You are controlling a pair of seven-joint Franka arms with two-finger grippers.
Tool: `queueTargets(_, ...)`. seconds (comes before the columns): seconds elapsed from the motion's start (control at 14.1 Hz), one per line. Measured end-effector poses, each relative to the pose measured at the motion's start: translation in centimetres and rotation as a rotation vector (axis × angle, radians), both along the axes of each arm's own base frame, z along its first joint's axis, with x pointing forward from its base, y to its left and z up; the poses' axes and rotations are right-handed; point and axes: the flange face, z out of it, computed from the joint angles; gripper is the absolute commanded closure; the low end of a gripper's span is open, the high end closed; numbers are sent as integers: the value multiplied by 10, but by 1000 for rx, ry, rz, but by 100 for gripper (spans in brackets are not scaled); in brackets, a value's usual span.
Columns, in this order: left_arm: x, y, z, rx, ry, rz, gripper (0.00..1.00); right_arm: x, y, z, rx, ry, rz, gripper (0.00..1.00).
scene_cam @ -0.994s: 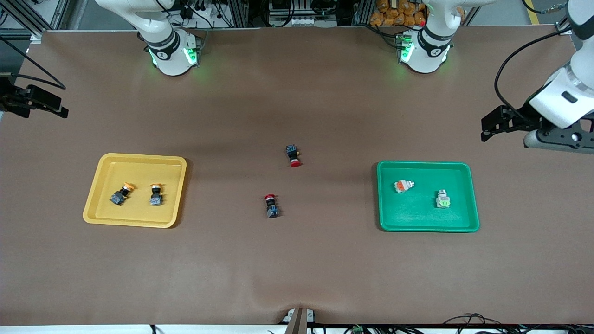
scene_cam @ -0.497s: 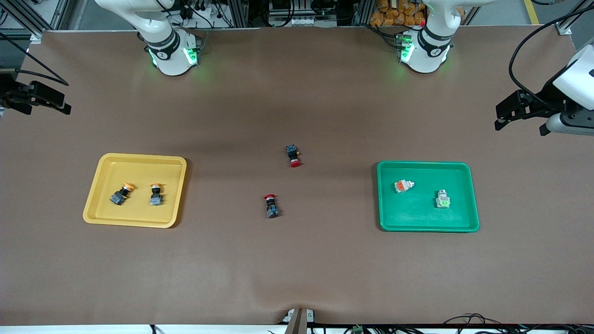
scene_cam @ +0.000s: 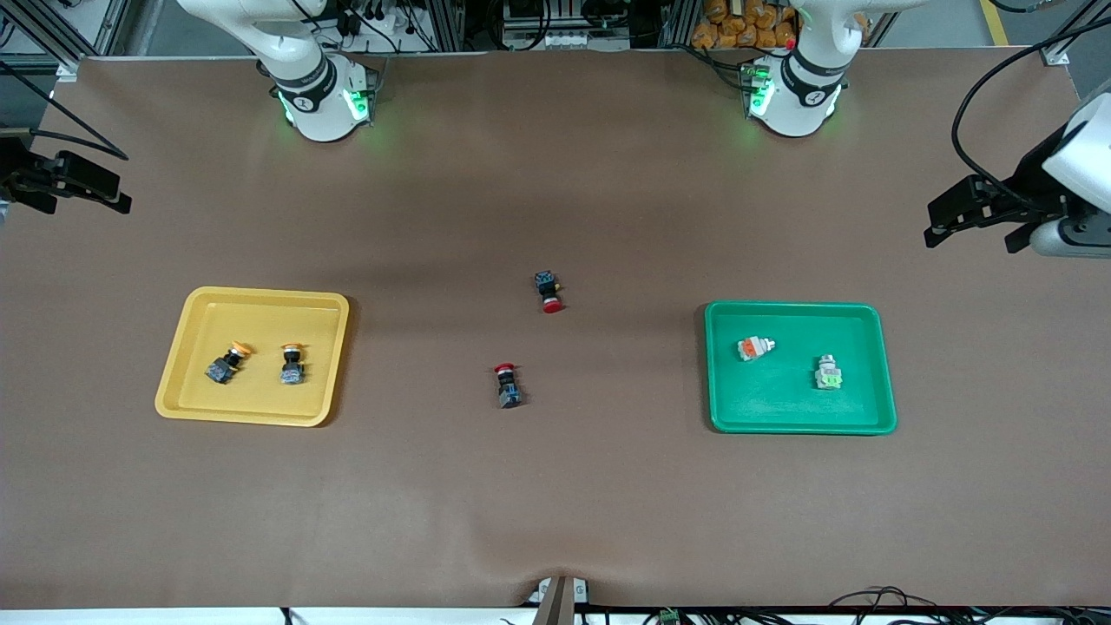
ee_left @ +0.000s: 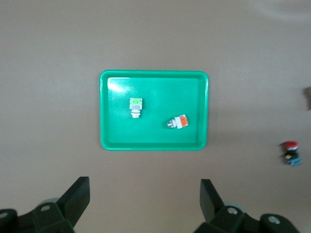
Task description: Place green and yellow buttons in trays
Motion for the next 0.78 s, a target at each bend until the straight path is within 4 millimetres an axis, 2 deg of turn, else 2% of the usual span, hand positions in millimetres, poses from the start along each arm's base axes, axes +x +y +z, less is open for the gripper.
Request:
queueTargets(0.21,0,3,0,-14,5,60,0,0,0,0,0,0,0,0)
queueTargets(0.78,-2,8,-3,1,33,79,0,0,0,0,0,2,1,0)
